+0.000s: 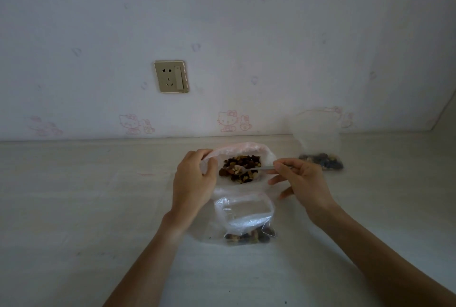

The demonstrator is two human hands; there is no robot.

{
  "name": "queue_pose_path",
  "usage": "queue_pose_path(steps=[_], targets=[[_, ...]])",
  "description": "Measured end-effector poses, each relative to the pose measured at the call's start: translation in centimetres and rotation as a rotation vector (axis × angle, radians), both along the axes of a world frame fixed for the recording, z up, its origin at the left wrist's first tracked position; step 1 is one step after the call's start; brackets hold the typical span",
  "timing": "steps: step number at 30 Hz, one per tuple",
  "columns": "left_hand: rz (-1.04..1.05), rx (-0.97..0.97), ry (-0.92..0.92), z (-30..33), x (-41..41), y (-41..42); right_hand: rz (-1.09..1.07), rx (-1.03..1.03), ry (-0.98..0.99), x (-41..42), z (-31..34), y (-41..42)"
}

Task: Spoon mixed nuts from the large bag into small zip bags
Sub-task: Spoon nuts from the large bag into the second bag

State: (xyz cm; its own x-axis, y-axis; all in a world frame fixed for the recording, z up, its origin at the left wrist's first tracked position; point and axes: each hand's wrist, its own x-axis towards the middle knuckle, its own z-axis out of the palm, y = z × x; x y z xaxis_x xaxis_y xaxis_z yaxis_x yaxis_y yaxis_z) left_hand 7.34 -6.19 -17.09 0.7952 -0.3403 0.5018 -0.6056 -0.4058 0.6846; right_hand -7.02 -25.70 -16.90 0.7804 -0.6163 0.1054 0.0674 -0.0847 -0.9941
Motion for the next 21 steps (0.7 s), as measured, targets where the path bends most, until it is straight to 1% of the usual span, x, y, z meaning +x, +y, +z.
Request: queue_pose_path(steps=[5, 8, 10, 12, 15, 18, 19, 21], targets=[[0.009, -0.016, -0.074, 0.7, -0.8, 0.9, 0.029, -0.007, -0.042, -2.3, 2.1, -0.4], [0.049, -0.016, -0.194, 1.0, -1.9, 2.2, 0.049, -0.012, -0.079, -4.1, 3.1, -0.7], [0.048, -0.012, -0.238, 1.3, -3.0, 3.0, 0.064, -0.016, -0.091, -5.2, 3.4, -0.8], [0.014, 0.018, -0.192, 1.5, -4.1, 3.8, 0.078, -0.03, -0.087, -6.0, 3.3, -0.7], [-0.039, 0.17, -0.003, 1.2, -5.4, 4.5, 0.106, -0.071, -0.059, -6.9, 3.1, -0.3], [0.005, 0.365, 0.03, 0.7, -5.9, 4.5, 0.149, -0.158, -0.038, -7.3, 3.0, 0.5], [0.001, 0.4, 0.048, 0.6, -5.9, 4.5, 0.162, -0.196, -0.033, -7.4, 3.0, 0.8], [-0.037, 0.401, 0.09, 0.5, -5.8, 4.4, 0.177, -0.285, -0.017, -7.4, 3.2, 1.6]])
